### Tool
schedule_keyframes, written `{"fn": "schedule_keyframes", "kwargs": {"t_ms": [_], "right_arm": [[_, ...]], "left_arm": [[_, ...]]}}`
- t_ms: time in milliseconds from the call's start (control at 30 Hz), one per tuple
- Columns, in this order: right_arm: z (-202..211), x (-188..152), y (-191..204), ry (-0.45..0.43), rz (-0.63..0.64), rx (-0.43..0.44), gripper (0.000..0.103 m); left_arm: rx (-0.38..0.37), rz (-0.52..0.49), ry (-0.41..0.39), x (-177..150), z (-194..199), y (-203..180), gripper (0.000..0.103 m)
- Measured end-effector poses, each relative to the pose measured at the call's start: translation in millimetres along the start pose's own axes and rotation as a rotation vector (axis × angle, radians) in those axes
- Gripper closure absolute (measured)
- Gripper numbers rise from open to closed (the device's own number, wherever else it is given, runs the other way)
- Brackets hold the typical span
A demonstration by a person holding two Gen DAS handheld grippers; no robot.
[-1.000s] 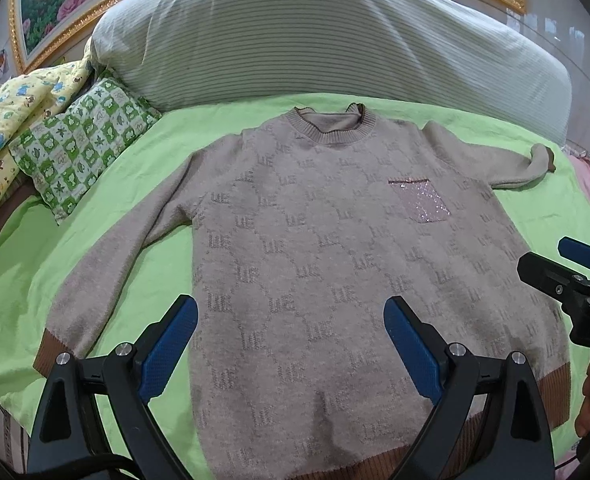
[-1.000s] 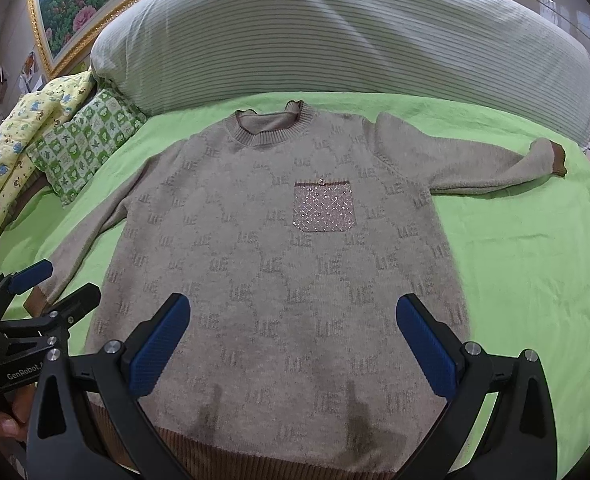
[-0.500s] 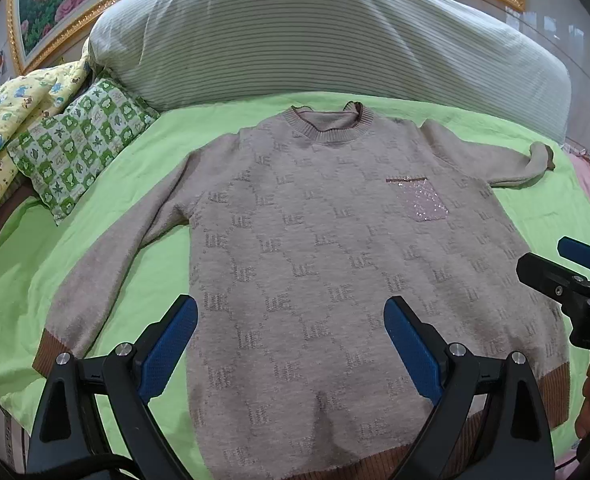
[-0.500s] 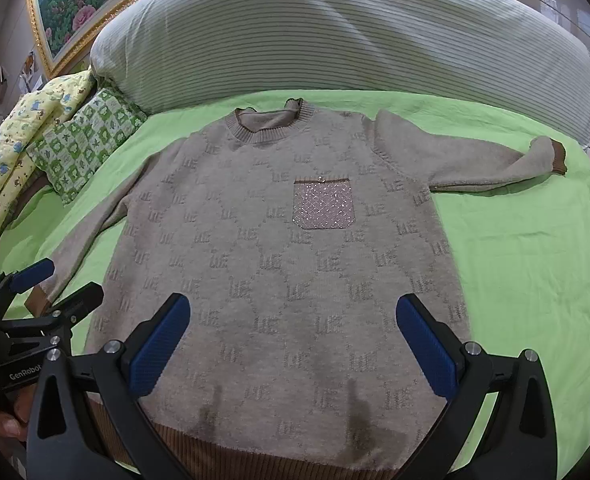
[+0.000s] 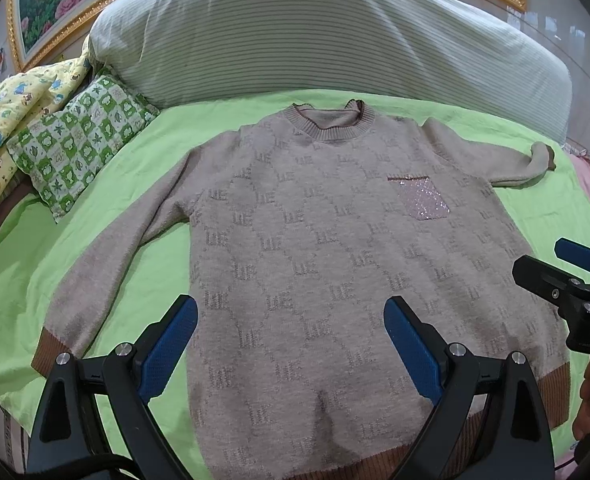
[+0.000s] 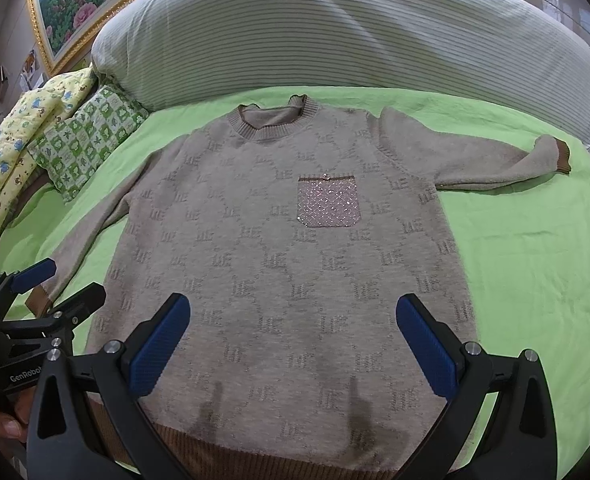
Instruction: Fold small clothes
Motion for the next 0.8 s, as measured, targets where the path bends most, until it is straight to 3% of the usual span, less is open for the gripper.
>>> {"fn": "schedule_keyframes", "kwargs": {"t_ms": [800], "right_arm": [[-16, 3, -16, 0.029, -0.038, 0.009, 0.0]], "left_arm": [[-0.008, 0.017, 0.039, 4, -25, -2, 0.008]]}}
Point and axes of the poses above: each gripper's, at about its wrist camera, not at the fingertips, and z roughly against the way its jaws point, y to its left, x to its top, the point moved 9 cm from there along -z, roughly the way its jaws point, and after that the axes turned 7 degrees about z, right-handed, at the moved point
